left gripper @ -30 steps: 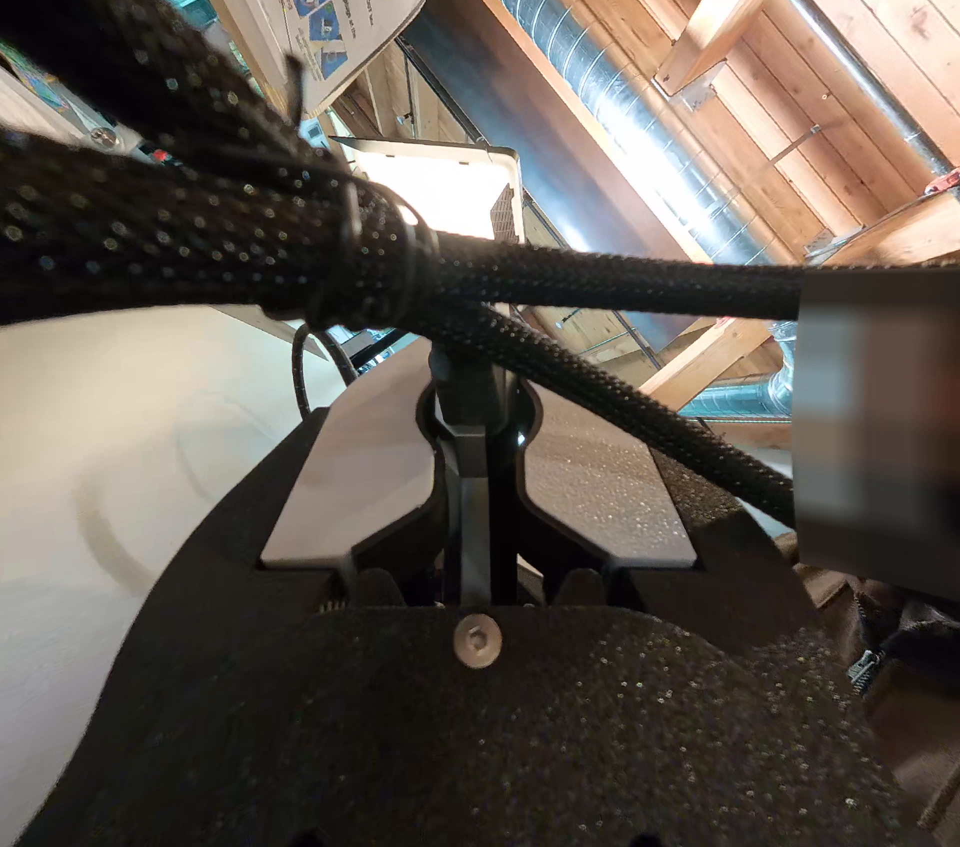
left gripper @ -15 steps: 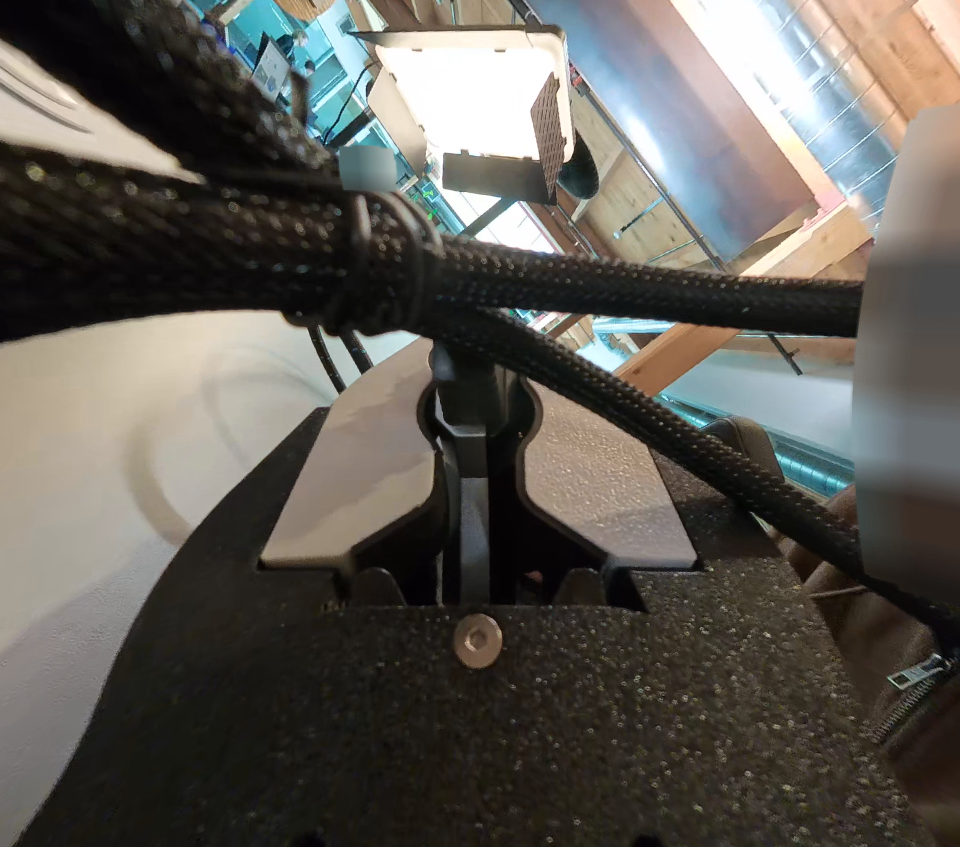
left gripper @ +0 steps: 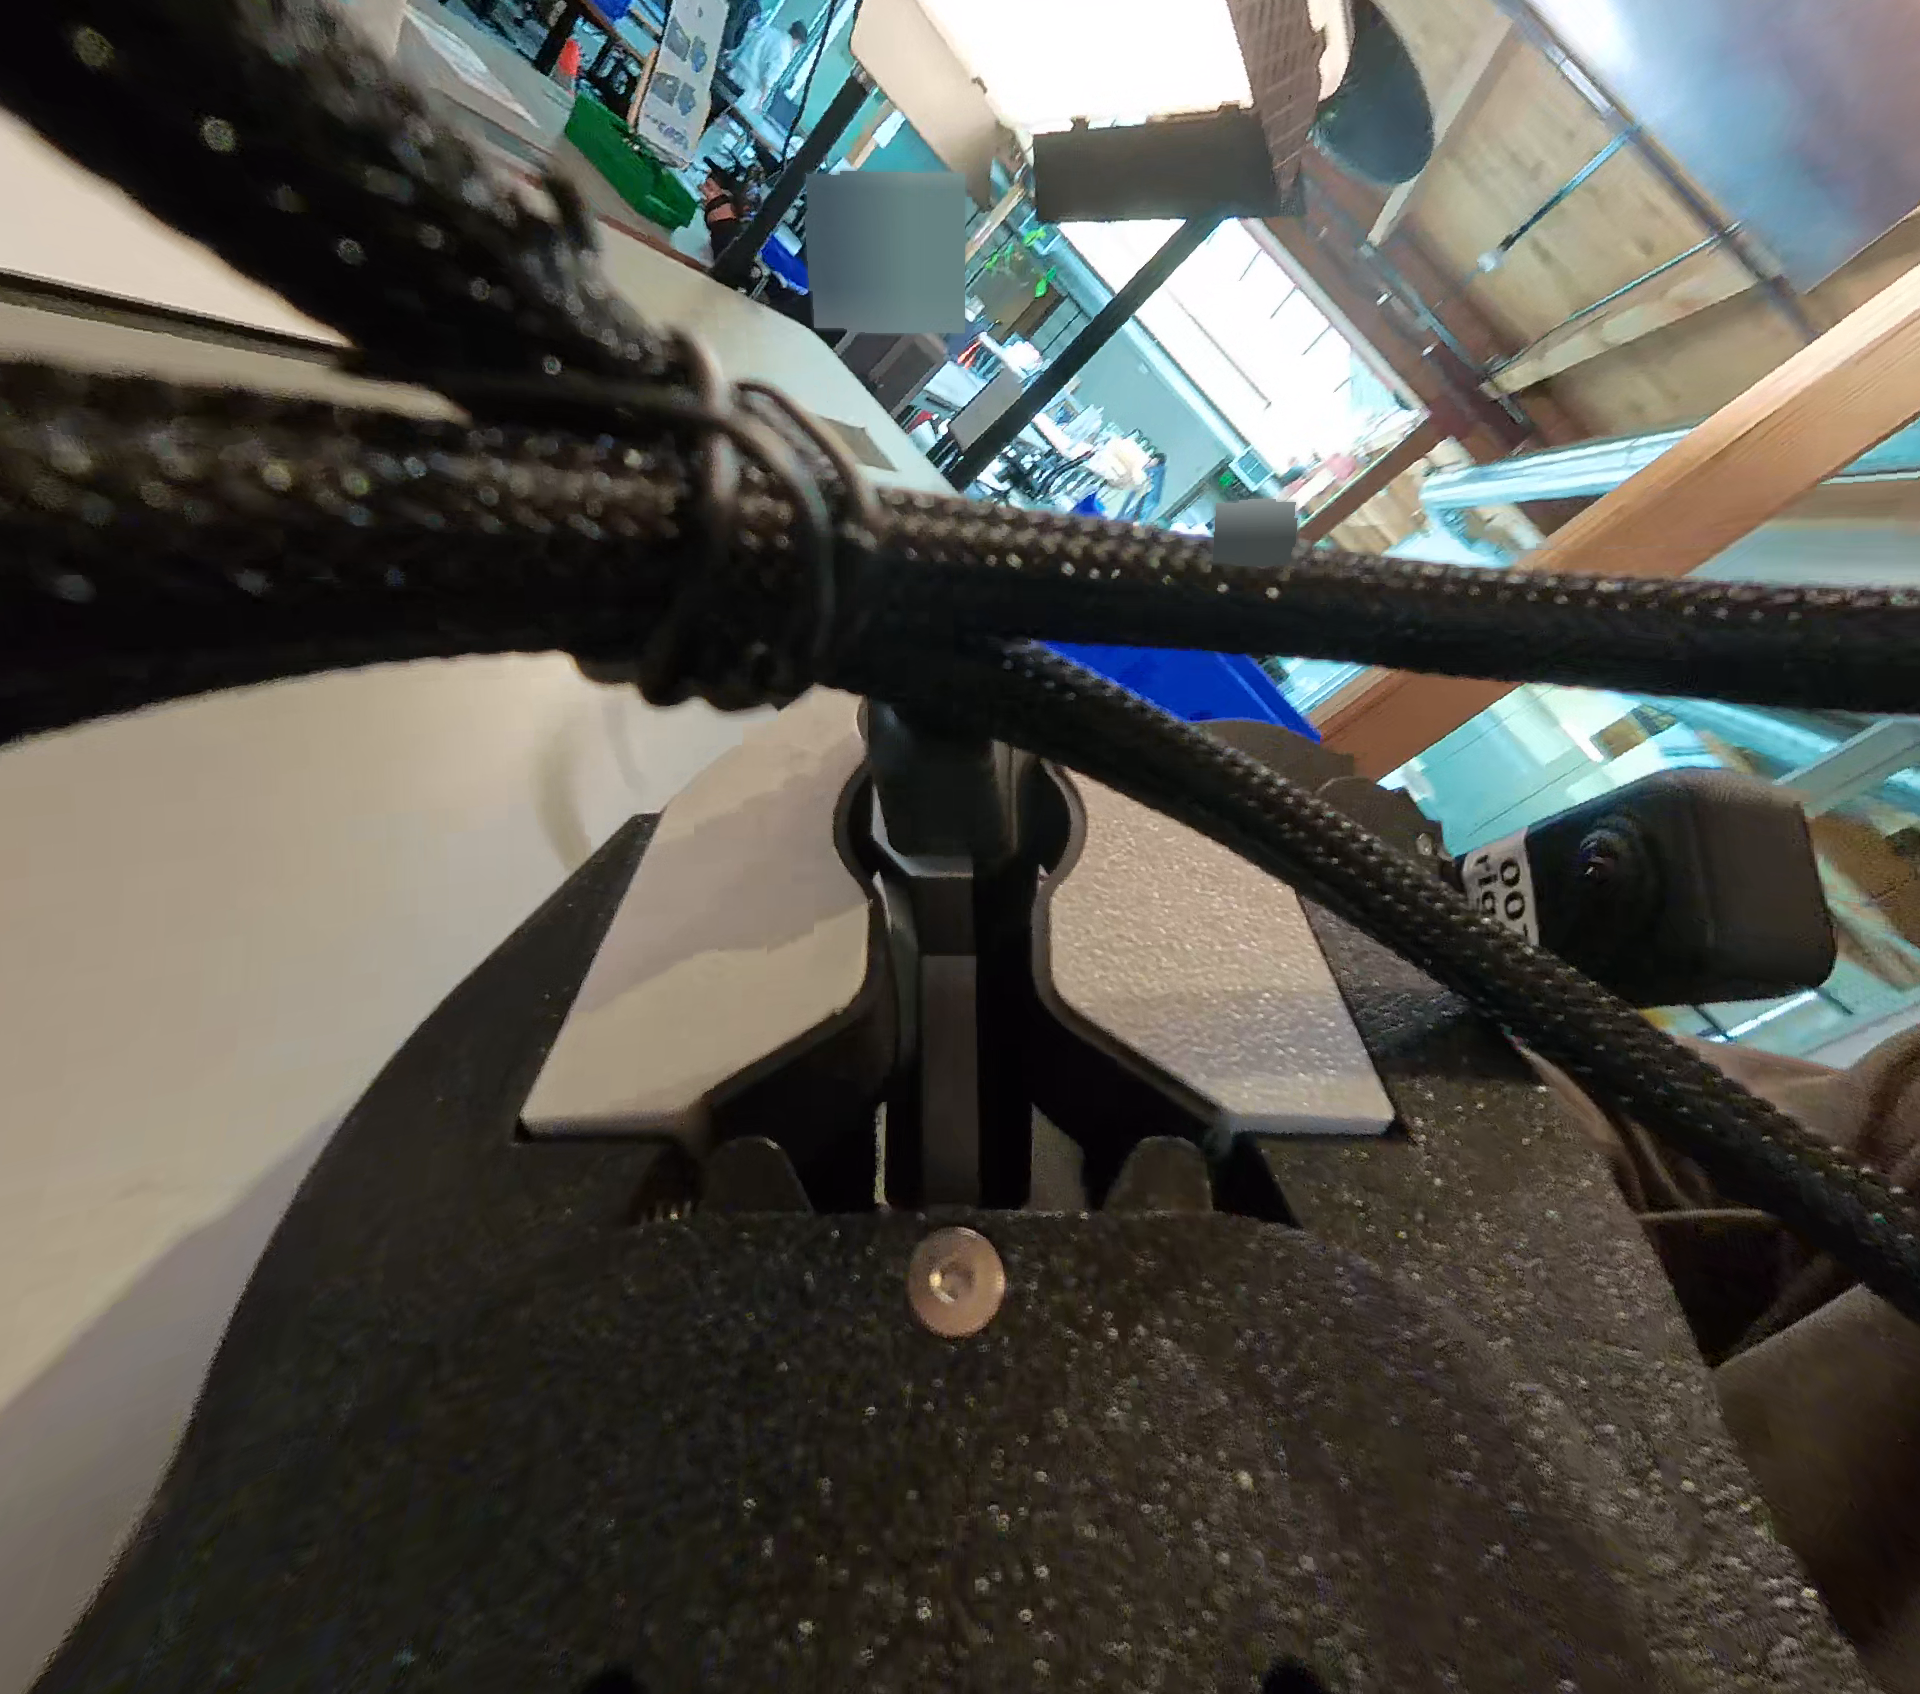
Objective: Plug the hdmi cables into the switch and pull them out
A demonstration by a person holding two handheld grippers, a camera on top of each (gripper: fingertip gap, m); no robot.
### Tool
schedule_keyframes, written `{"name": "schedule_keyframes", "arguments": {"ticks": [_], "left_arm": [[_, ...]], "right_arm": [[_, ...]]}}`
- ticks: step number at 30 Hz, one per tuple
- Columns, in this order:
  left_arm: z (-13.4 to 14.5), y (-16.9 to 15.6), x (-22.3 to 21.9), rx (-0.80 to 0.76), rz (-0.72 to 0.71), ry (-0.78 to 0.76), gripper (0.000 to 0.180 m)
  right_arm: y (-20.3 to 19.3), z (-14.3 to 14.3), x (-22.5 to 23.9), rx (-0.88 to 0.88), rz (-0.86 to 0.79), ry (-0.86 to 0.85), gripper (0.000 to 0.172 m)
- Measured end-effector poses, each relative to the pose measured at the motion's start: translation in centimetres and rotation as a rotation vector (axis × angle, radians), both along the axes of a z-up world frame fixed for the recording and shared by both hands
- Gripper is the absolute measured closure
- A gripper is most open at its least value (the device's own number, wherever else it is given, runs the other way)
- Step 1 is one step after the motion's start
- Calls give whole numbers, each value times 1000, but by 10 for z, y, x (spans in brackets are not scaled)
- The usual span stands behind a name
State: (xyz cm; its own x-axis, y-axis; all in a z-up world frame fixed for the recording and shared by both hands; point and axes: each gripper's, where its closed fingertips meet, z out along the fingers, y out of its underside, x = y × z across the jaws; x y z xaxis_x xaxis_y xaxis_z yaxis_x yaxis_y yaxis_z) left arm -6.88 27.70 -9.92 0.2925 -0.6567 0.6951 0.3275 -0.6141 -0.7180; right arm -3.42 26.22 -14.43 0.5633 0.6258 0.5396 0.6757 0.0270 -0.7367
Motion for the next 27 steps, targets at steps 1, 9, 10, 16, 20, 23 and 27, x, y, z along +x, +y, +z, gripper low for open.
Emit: {"name": "schedule_keyframes", "arguments": {"ticks": [1, 9, 10, 16, 20, 23, 27], "left_arm": [[-1, 0, 0, 3, 2, 10, 159], [-2, 6, -4, -32, 23, -23, 159], [-2, 6, -5, -35, 29, -27, 159], [5, 3, -7, -79, -21, -145, 159], [7, 1, -9, -101, -43, -184, 160], [6, 0, -8, -113, -56, -185, 157], [4, -6, -4, -113, -98, -153, 160]], "right_arm": [[1, -1, 0, -12, 0, 10, 157], [3, 2, -4, -35, 14, 72, 157], [2, 4, -5, -38, 16, 89, 157], [-1, 13, -7, -16, 65, 140, 157], [-4, 16, -10, 9, 86, 134, 157], [-9, 17, -13, 17, 133, 119, 157], [-10, 15, -9, 21, 161, 92, 157]]}}
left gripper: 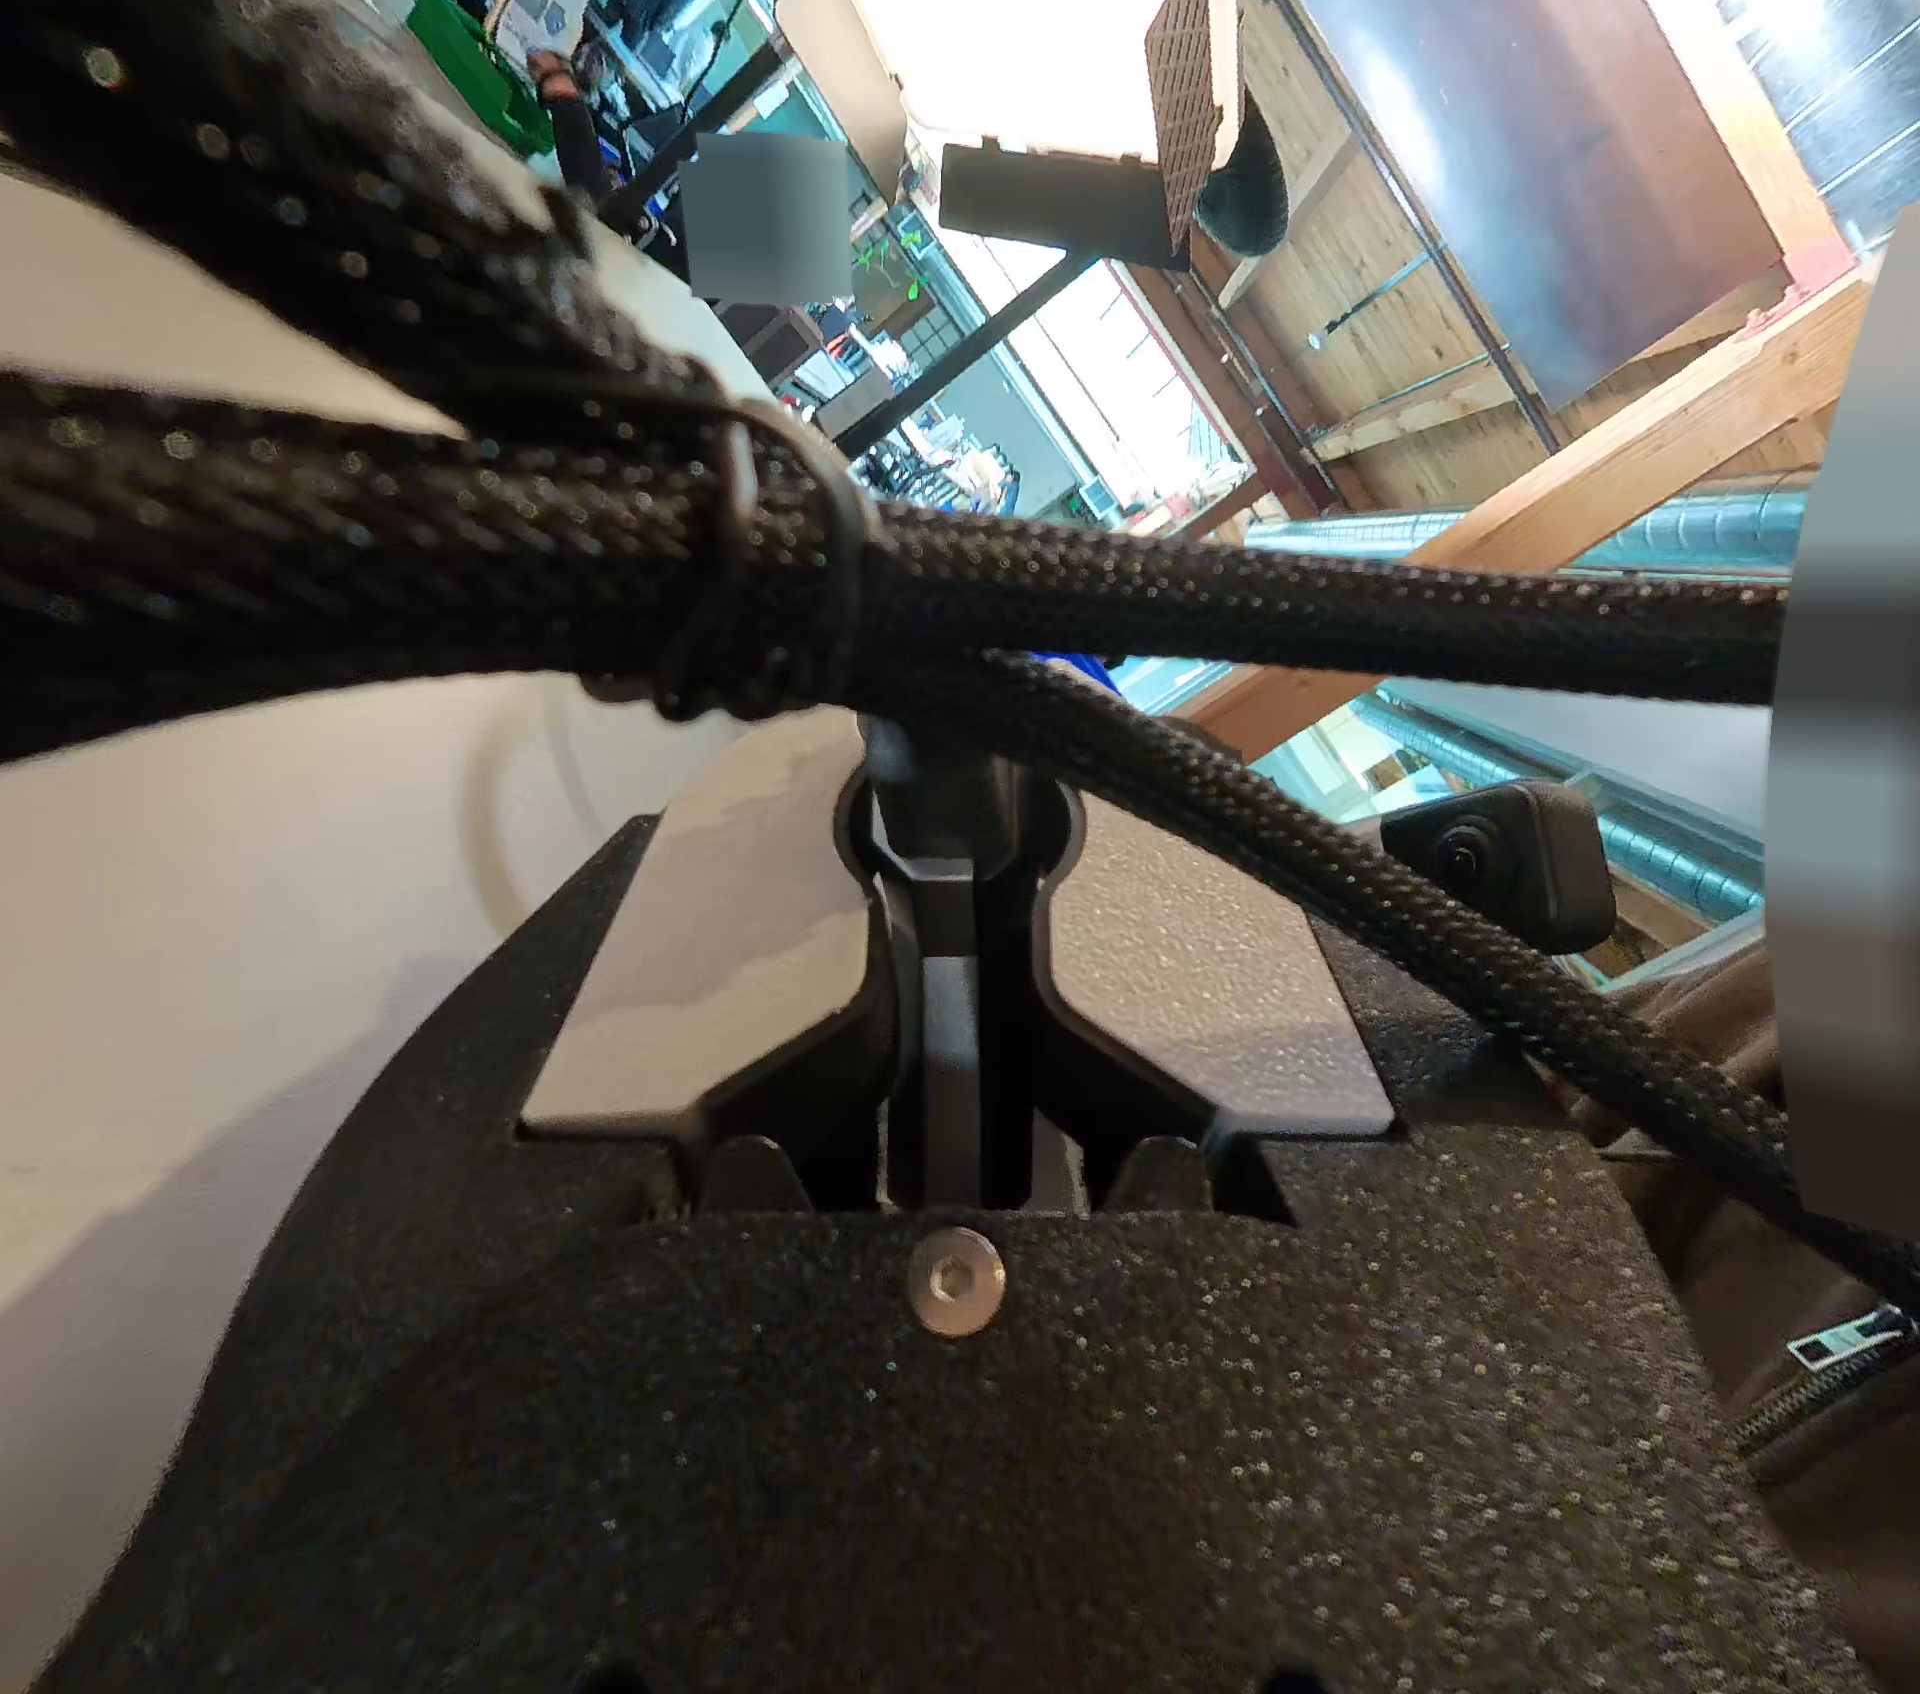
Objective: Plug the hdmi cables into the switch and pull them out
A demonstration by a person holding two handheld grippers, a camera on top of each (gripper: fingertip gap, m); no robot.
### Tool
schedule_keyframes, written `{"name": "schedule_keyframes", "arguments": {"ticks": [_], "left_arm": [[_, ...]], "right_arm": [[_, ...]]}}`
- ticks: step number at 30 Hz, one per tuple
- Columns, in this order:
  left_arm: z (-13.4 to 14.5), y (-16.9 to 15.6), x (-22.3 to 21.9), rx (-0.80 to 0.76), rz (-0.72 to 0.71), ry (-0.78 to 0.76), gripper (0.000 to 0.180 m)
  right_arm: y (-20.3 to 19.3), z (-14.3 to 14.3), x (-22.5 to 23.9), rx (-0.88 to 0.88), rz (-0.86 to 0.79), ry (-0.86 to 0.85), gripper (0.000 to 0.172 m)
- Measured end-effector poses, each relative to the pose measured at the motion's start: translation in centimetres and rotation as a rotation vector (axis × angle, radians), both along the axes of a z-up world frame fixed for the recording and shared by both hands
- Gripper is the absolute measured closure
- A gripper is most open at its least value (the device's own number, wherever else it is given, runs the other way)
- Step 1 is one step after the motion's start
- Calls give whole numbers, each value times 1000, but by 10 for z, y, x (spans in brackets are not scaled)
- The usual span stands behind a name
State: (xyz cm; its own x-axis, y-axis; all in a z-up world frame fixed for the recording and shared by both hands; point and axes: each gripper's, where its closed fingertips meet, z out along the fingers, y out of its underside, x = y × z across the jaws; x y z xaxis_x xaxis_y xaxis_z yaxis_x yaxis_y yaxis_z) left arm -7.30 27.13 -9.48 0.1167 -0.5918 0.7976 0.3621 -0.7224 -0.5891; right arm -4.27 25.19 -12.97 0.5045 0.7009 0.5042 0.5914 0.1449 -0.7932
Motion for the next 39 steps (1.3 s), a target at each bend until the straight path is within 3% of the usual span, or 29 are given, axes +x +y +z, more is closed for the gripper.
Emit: {"name": "schedule_keyframes", "arguments": {"ticks": [14, 15, 18, 20, 26, 31, 36, 39], "left_arm": [[-3, -11, 9, 22, -52, 90, 160], [-4, -13, 10, 22, -68, 95, 104], [-5, -22, 15, 33, -128, 118, 156], [-6, -24, 17, 32, -140, 122, 161], [-14, -32, 19, 89, -172, 249, 162], [-12, -34, 20, 84, -181, 234, 160], [-23, -33, 20, 80, -169, 317, 157], [-27, -32, 27, 65, -163, 313, 156]], "right_arm": [[-1, -1, 6, 6, 31, -11, 158], [-2, 0, 7, 15, 48, -17, 158], [-6, 1, 11, 34, 101, -33, 157], [-7, 1, 13, 24, 115, -32, 157], [-8, -6, 14, 37, 133, -82, 157], [-9, -1, 15, 52, 145, -79, 156], [-5, -11, 13, 113, 95, -208, 154], [6, -8, 23, 76, 50, -130, 154]]}}
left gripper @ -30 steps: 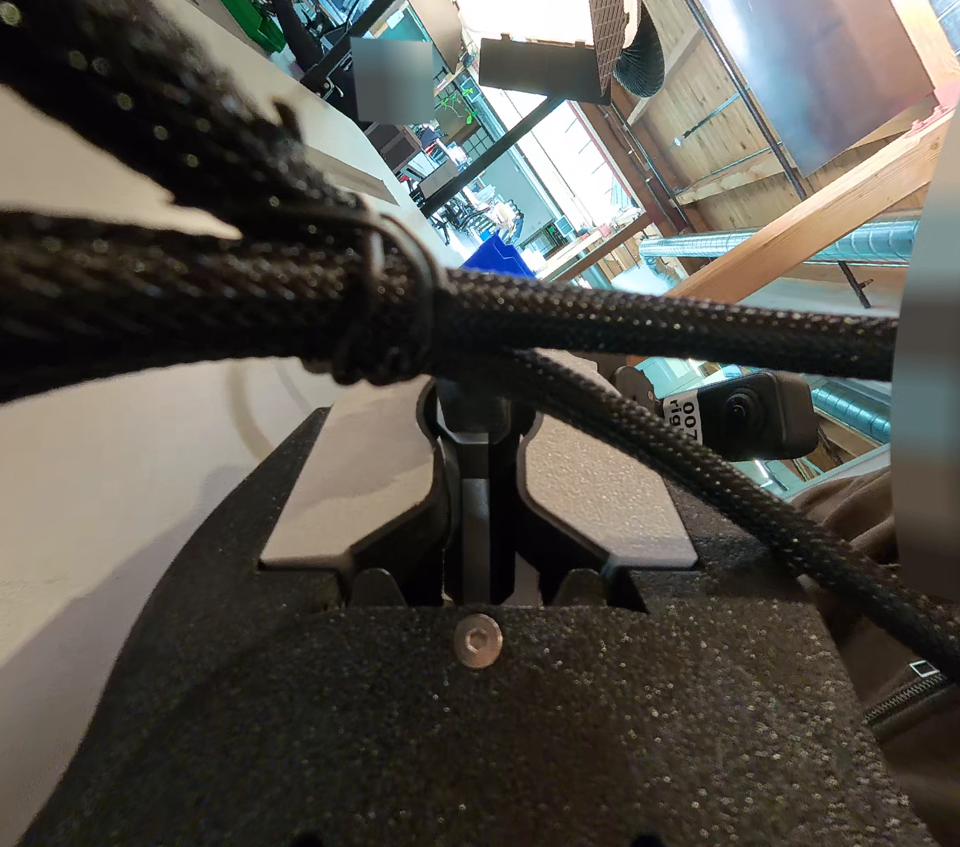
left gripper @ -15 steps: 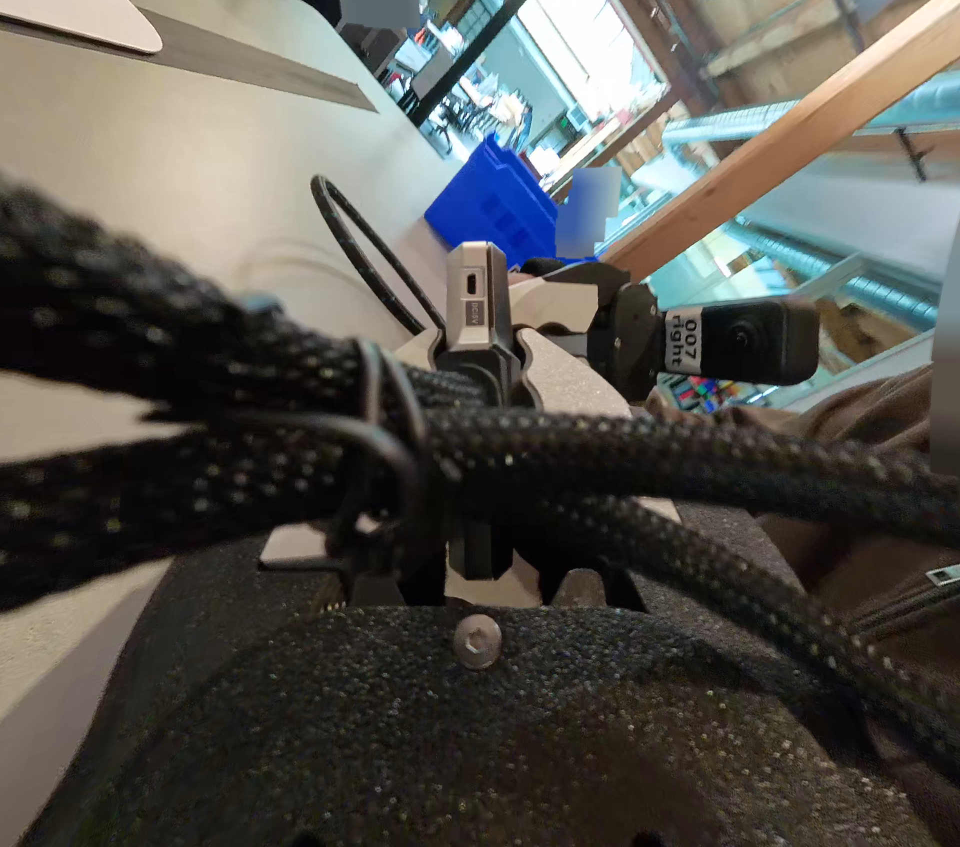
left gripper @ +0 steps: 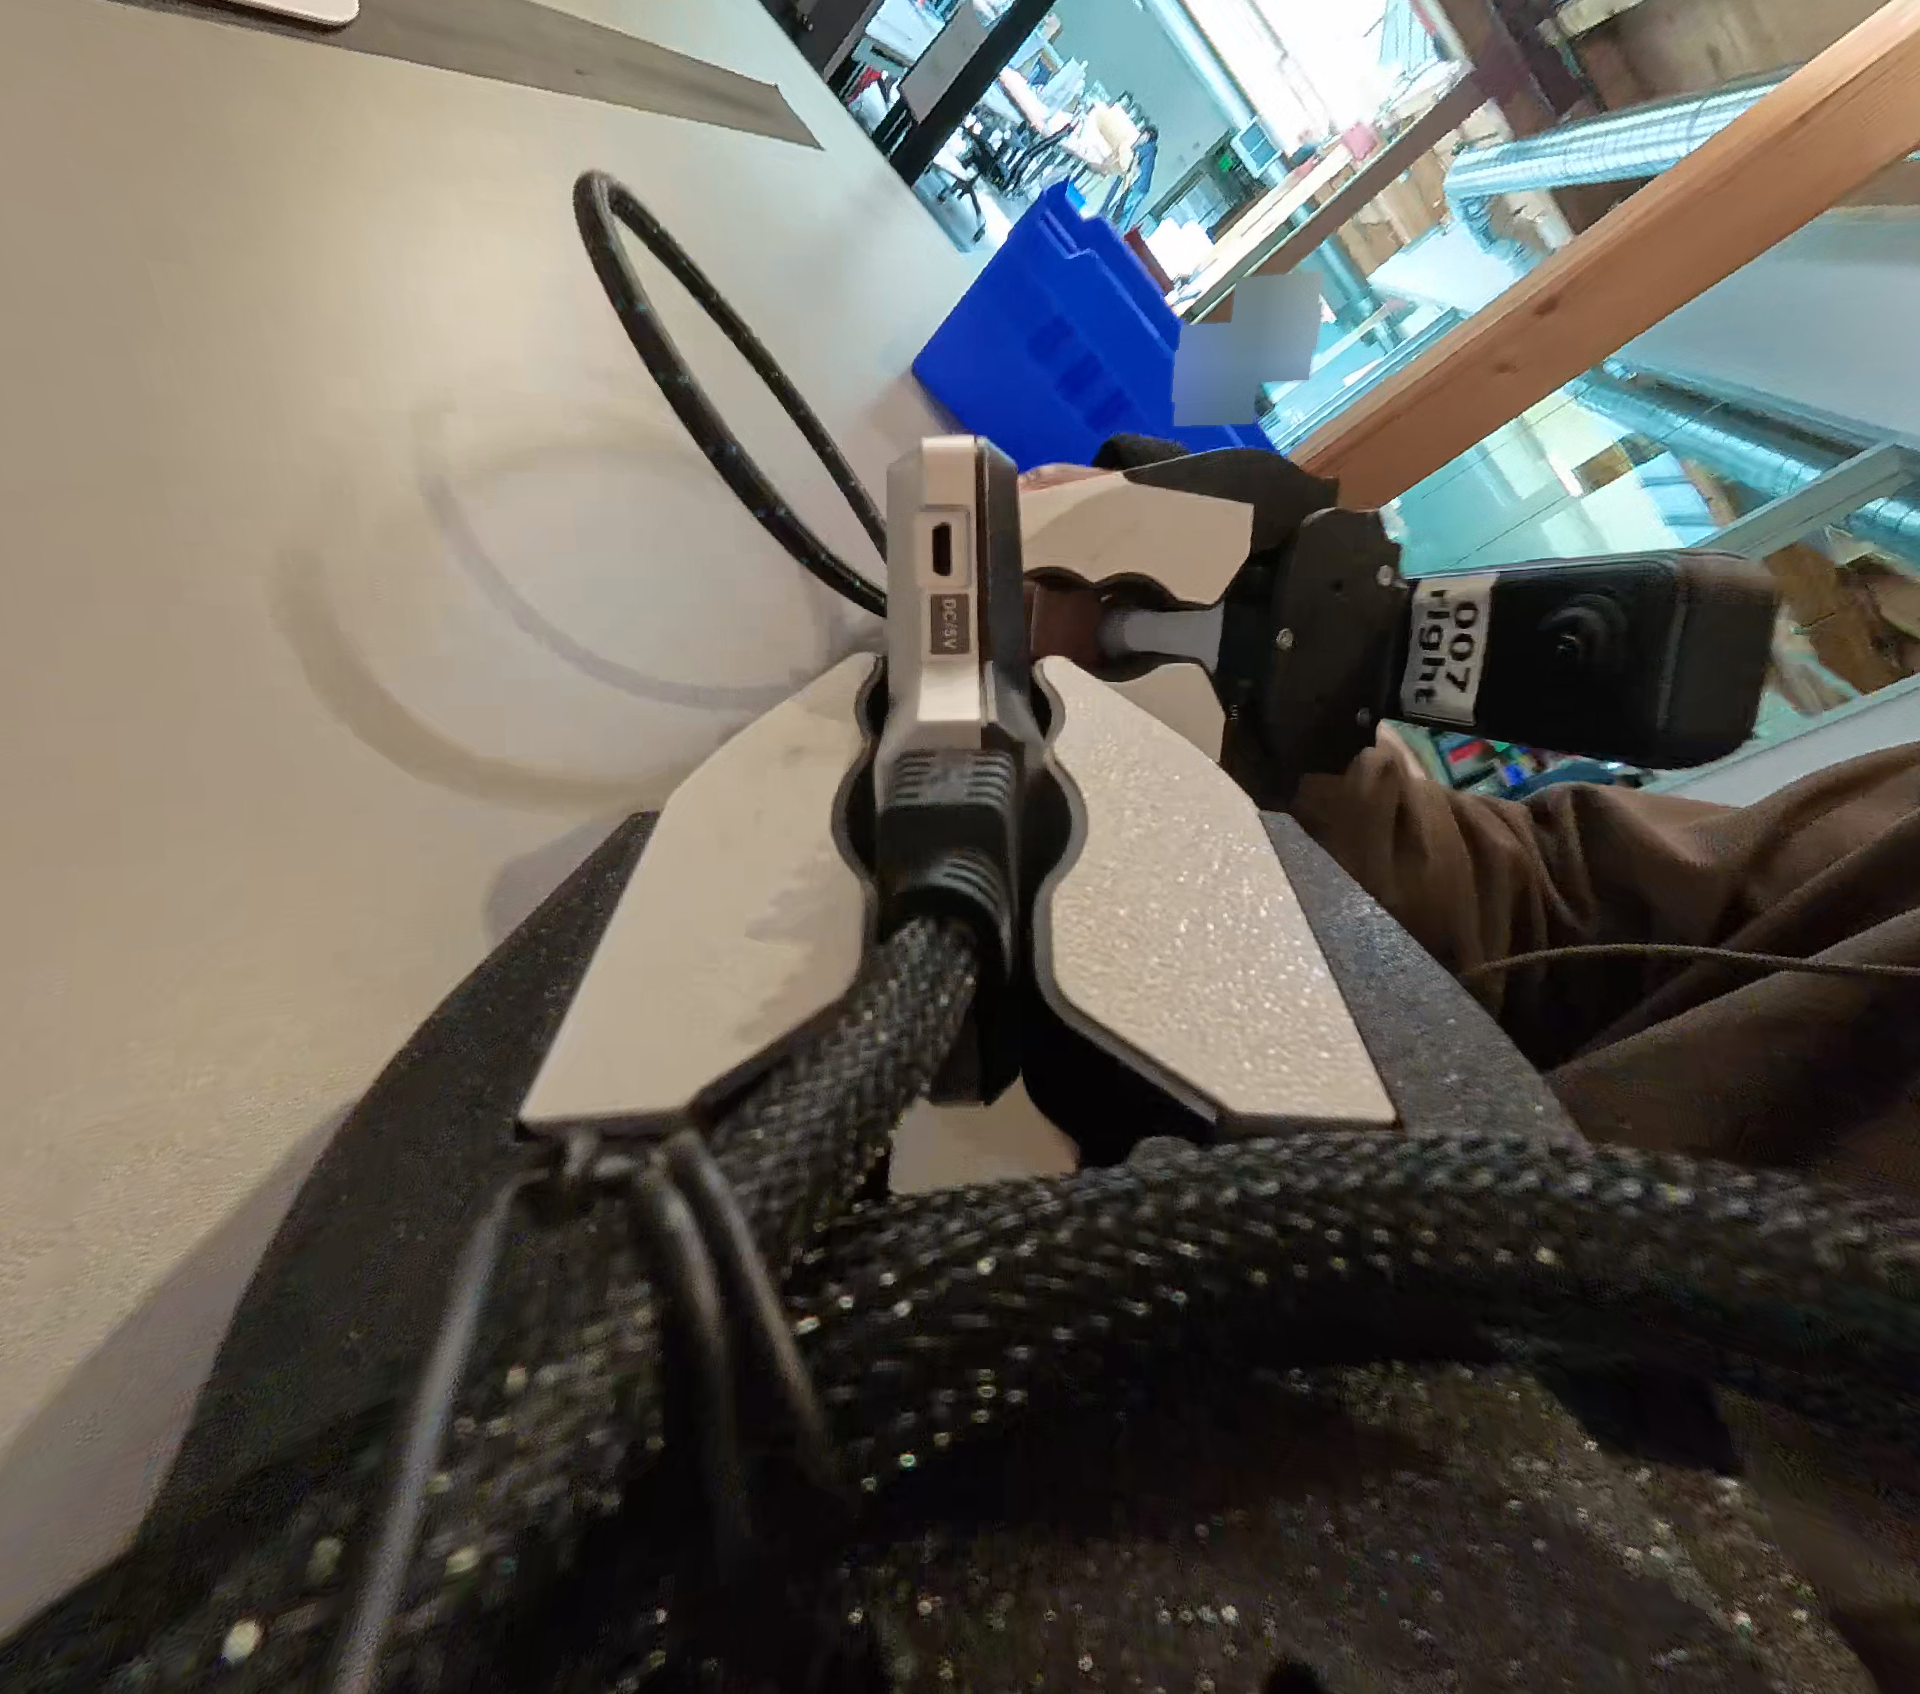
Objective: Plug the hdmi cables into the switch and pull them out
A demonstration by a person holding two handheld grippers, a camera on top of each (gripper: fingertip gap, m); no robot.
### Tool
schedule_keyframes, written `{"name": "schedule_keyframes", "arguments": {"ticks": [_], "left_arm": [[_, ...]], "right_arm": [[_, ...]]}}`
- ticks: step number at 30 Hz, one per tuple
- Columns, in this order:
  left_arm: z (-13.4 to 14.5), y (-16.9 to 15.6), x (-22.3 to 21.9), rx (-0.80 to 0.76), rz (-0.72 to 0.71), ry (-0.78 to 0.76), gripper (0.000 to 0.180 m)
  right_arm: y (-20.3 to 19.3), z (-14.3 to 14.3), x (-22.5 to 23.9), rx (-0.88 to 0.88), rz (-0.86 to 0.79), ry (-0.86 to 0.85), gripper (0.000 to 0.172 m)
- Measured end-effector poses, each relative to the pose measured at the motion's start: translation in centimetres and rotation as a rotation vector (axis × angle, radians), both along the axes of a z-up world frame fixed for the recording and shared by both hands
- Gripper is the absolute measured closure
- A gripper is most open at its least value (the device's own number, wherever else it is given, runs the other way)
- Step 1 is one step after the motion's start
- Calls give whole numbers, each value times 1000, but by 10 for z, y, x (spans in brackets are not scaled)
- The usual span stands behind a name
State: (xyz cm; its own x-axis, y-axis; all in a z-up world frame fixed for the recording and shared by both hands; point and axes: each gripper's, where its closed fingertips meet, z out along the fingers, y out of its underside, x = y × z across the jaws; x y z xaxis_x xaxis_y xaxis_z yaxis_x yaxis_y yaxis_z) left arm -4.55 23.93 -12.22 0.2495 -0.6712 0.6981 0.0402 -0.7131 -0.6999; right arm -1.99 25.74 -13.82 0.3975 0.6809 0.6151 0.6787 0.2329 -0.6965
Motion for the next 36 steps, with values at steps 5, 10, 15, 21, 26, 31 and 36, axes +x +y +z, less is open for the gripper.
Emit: {"name": "schedule_keyframes", "arguments": {"ticks": [5, 10, 15, 21, 26, 31, 36], "left_arm": [[23, 11, -10, -80, 38, -252, 157], [37, 37, -31, -23, 256, -380, 157], [61, 46, -58, 44, 376, -603, 157], [67, 37, -45, 119, 330, -586, 158], [67, 26, -22, 157, 248, -530, 158], [64, 19, -3, 135, 180, -512, 158], [59, 27, -6, 46, 185, -546, 148]], "right_arm": [[5, 25, -2, 36, -62, 148, 154], [4, 51, -6, 43, -123, 359, 152], [-14, 53, -32, -209, -46, 595, 150], [-3, 65, -34, -606, 64, 1096, 135], [13, 76, -14, -766, 147, 1388, 135], [9, 83, -4, -770, 218, 1462, 159], [11, 80, -5, -799, 217, 1462, 161]]}}
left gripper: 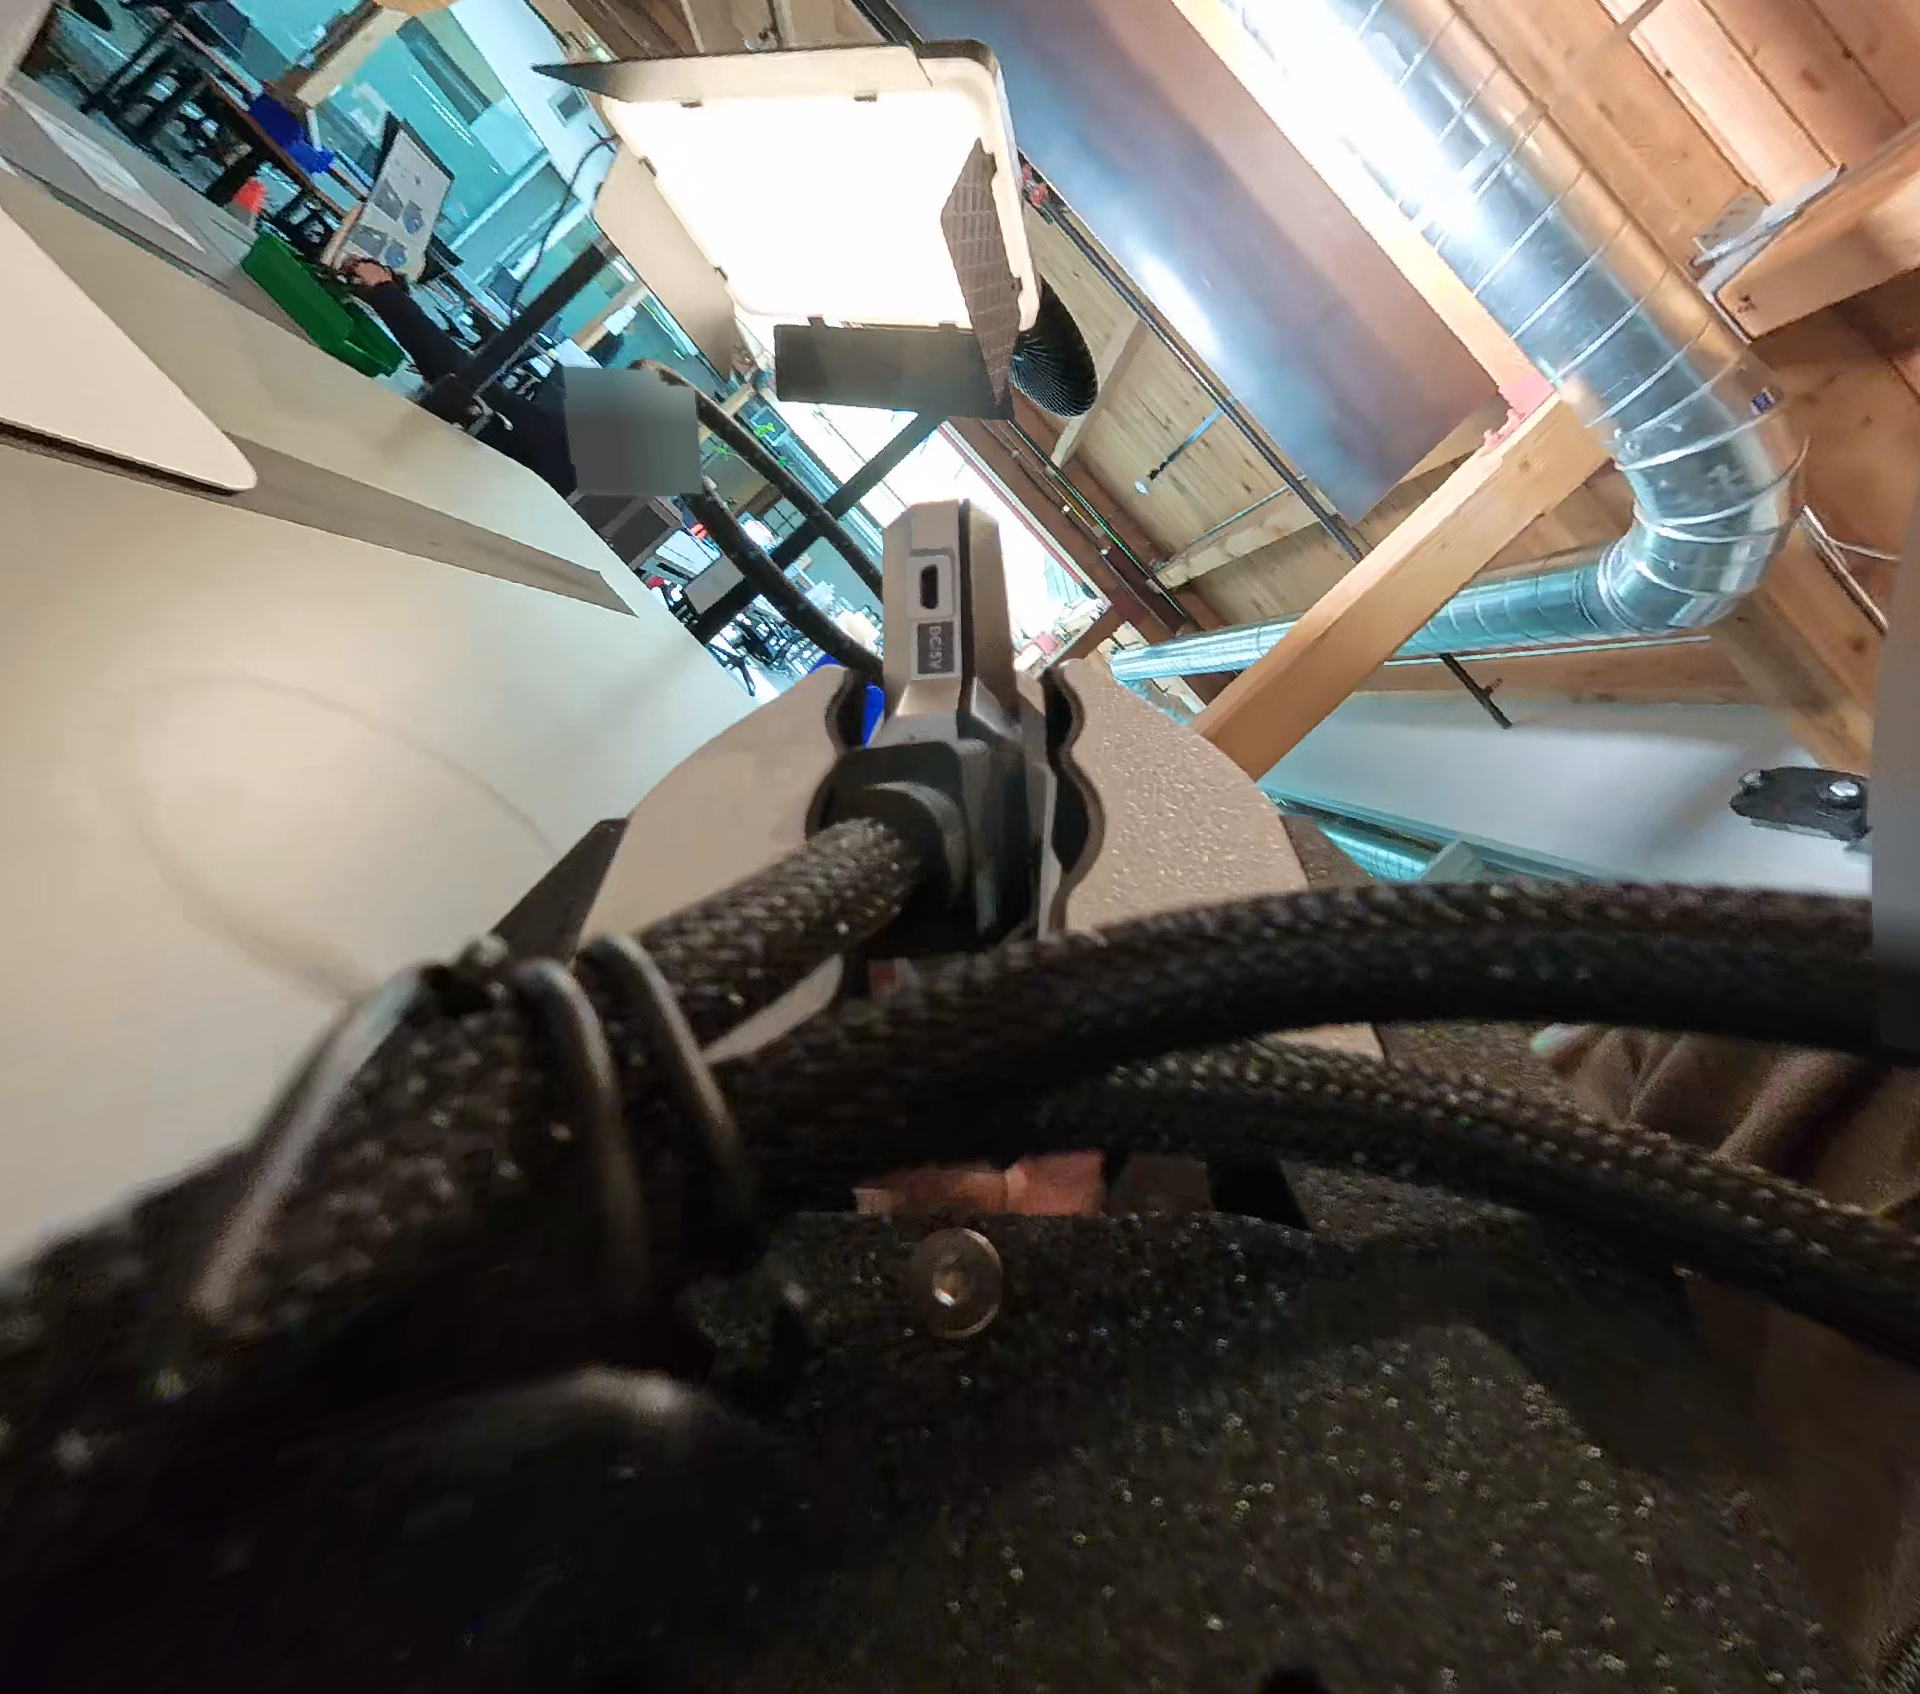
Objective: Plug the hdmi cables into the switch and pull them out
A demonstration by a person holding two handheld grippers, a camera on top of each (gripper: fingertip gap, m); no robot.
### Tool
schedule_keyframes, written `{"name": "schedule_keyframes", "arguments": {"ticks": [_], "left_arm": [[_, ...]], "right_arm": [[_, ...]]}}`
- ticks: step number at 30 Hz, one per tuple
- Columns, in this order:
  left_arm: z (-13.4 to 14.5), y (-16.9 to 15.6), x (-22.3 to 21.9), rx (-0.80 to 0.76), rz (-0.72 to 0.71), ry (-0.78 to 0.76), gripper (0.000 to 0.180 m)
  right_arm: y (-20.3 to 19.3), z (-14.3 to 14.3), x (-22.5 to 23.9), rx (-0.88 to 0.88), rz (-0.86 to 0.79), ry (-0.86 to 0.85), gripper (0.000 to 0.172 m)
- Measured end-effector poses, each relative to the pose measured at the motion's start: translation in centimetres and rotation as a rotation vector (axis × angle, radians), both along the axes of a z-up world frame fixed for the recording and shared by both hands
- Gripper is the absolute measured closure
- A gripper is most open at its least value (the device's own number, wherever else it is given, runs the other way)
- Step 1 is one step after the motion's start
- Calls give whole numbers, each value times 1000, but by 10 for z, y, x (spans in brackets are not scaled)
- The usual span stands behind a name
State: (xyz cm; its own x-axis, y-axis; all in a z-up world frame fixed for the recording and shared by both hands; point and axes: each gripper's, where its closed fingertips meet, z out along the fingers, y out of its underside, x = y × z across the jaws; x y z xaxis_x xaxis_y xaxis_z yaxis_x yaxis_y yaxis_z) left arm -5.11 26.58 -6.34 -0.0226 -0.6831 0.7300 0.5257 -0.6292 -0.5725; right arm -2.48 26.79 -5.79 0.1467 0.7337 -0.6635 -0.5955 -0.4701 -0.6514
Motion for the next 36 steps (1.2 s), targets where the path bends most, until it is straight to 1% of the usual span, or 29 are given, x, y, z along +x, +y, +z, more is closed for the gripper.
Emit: {"name": "schedule_keyframes", "arguments": {"ticks": [3, 5, 7, 10, 14, 19, 24, 28, 32, 34, 36], "left_arm": [[1, 5, -7, 5, 53, -2, 145], [5, 6, -14, 19, 87, -43, 150], [7, 5, -16, 19, 84, -74, 152], [6, 4, -15, 7, 56, -80, 157], [1, 1, -9, 37, 45, 32, 157], [1, 0, -9, 30, 32, 31, 157], [1, -7, -6, 66, -9, 111, 156], [4, -11, -7, 84, -18, 108, 157], [-5, -5, -5, 36, 10, 142, 156], [-9, 1, -7, -10, 24, 117, 157], [-11, 9, -12, -52, 63, 78, 157]], "right_arm": [[-2, -1, -5, 8, 19, -24, 162], [-4, -2, -10, 15, 35, -41, 161], [-4, -2, -12, 13, 36, -44, 161], [-3, -2, -12, 11, 39, -38, 161], [0, -3, -11, -26, 78, -27, 161], [0, -3, -13, -32, 85, -58, 161], [-6, -4, -14, -44, 242, -73, 161], [-10, -3, -17, -57, 278, -71, 160], [-4, -11, -16, -104, 267, -80, 161], [1, -17, -16, -140, 255, -92, 160], [5, -27, -21, -163, 219, -175, 154]]}}
